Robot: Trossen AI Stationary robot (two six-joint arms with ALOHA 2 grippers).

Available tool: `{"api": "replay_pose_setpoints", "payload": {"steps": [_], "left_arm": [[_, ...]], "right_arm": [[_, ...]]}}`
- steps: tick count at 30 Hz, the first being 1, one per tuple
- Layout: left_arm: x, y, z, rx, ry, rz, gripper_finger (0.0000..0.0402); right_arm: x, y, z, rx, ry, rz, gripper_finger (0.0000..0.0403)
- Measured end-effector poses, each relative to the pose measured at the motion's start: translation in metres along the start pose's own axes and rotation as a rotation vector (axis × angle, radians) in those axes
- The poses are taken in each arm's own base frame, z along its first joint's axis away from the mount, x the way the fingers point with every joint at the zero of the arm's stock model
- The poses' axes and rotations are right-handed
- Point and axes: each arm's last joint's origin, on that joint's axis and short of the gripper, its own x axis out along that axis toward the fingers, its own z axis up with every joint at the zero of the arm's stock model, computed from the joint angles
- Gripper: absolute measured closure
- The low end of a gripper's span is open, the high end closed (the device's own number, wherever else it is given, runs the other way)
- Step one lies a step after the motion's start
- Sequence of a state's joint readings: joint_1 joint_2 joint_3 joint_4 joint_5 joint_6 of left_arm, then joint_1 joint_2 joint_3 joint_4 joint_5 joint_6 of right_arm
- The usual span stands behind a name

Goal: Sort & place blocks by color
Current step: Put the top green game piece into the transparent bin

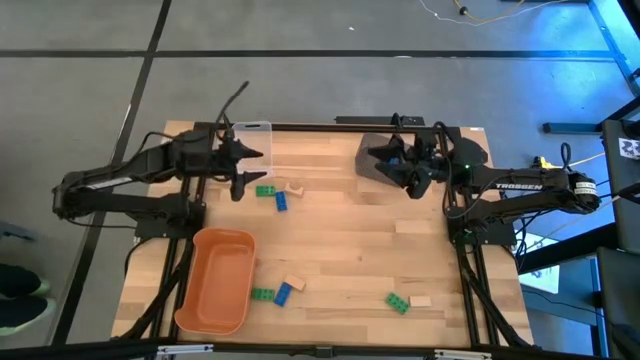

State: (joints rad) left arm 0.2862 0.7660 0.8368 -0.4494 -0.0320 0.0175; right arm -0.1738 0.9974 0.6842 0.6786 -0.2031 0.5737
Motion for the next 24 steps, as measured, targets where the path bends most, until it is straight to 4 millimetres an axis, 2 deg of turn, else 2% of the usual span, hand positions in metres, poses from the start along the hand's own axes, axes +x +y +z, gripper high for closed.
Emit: {"api": "replay_pose_setpoints", "payload": {"steps": [7, 13, 17, 24], "left_arm": [[0.015, 0.009, -0.016, -0.034, 0.189, -0.071, 0.0147], [0.046, 0.021, -0.033, -0.059, 0.382, -0.071, 0.0147], [0.065, 0.024, -0.044, 0.009, 0.480, -0.090, 0.0147], [0.087, 0.019, -0.056, 0.139, 0.586, -0.120, 0.0147]], "right_arm": [[0.000, 0.000, -0.001, 0.024, 0.004, -0.003, 0.0126], [0.000, -0.001, -0.002, 0.032, 0.015, -0.014, 0.0126], [0.000, -0.001, -0.002, 0.053, 0.015, -0.014, 0.0126], [0.000, -0.002, -0.002, 0.084, 0.017, -0.026, 0.0126]]}}
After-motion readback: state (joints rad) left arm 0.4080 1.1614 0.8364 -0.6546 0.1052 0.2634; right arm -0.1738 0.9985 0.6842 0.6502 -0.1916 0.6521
